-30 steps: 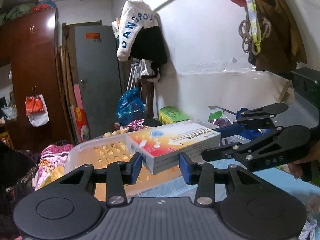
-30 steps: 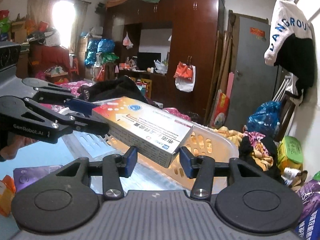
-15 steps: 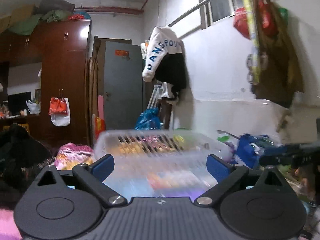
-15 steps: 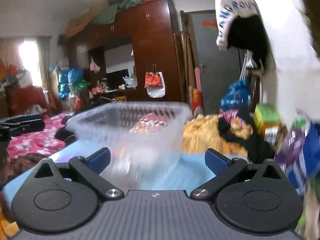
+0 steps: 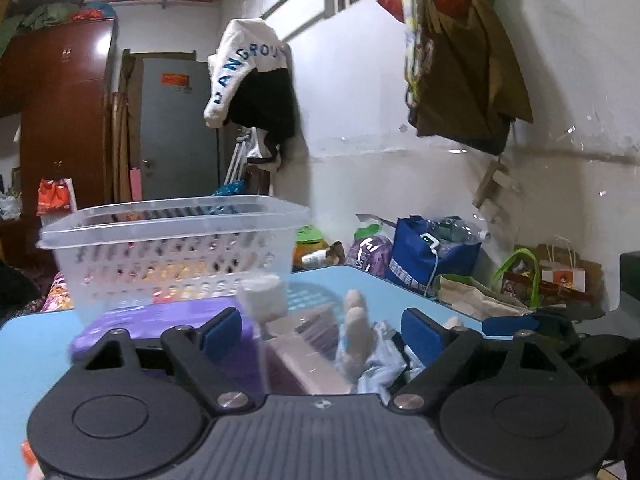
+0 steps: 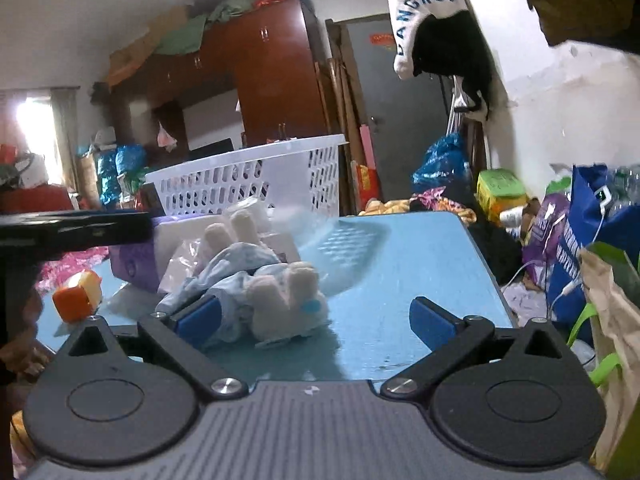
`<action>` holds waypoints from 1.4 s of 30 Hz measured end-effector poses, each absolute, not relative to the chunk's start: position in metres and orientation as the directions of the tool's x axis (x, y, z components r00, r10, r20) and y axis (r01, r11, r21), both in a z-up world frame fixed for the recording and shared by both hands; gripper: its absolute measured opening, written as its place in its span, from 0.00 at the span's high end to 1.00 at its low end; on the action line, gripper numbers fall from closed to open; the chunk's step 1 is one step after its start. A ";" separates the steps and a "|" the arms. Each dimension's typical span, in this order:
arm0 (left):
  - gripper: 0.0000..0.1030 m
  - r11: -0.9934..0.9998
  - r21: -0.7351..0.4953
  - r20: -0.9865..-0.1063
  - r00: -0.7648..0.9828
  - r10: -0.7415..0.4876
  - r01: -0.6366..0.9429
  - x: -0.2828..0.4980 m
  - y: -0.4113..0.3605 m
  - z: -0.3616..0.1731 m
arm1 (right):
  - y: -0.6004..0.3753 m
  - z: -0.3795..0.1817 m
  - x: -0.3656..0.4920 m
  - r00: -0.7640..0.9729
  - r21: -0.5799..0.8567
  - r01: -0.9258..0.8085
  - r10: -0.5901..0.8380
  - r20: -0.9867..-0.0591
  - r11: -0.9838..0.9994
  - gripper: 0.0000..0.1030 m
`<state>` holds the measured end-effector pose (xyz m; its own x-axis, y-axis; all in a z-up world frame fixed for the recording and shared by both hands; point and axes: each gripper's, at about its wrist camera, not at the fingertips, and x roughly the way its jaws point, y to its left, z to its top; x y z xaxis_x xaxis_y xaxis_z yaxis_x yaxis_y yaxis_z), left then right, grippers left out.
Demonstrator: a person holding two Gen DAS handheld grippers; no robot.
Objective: Organize objects
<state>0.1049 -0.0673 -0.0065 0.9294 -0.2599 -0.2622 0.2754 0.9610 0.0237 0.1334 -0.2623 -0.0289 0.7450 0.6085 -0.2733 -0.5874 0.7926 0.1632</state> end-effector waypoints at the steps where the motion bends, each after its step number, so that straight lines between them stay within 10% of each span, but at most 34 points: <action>1: 0.13 0.960 0.030 -0.263 0.929 -0.261 0.278 0.108 -0.072 -0.008 | -0.261 -0.029 0.134 0.744 0.165 -0.590 0.611 -0.269 0.791 0.02; 12: 0.40 0.957 0.113 -0.290 0.930 -0.225 0.267 0.124 -0.102 -0.020 | -0.255 -0.039 0.135 0.730 0.167 -0.606 0.627 -0.270 0.778 0.25; 17: 0.72 0.956 0.080 -0.330 0.912 -0.242 0.283 0.135 -0.100 -0.026 | -0.248 -0.041 0.134 0.729 0.156 -0.613 0.631 -0.265 0.775 0.36; 28: 0.78 0.948 0.085 -0.333 0.906 -0.262 0.305 0.135 -0.103 -0.029 | -0.245 -0.042 0.140 0.732 0.137 -0.619 0.631 -0.254 0.773 0.61; 42: 0.83 0.949 0.046 -0.218 0.930 -0.296 0.313 0.110 -0.091 -0.019 | -0.248 -0.018 0.122 0.734 0.077 -0.653 0.655 -0.179 0.754 0.65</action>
<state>0.1096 -0.0914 -0.0188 0.9300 -0.2958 -0.2181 0.3127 0.9487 0.0465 0.1217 -0.2480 -0.0177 0.7345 0.6547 -0.1786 -0.6529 0.7535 0.0772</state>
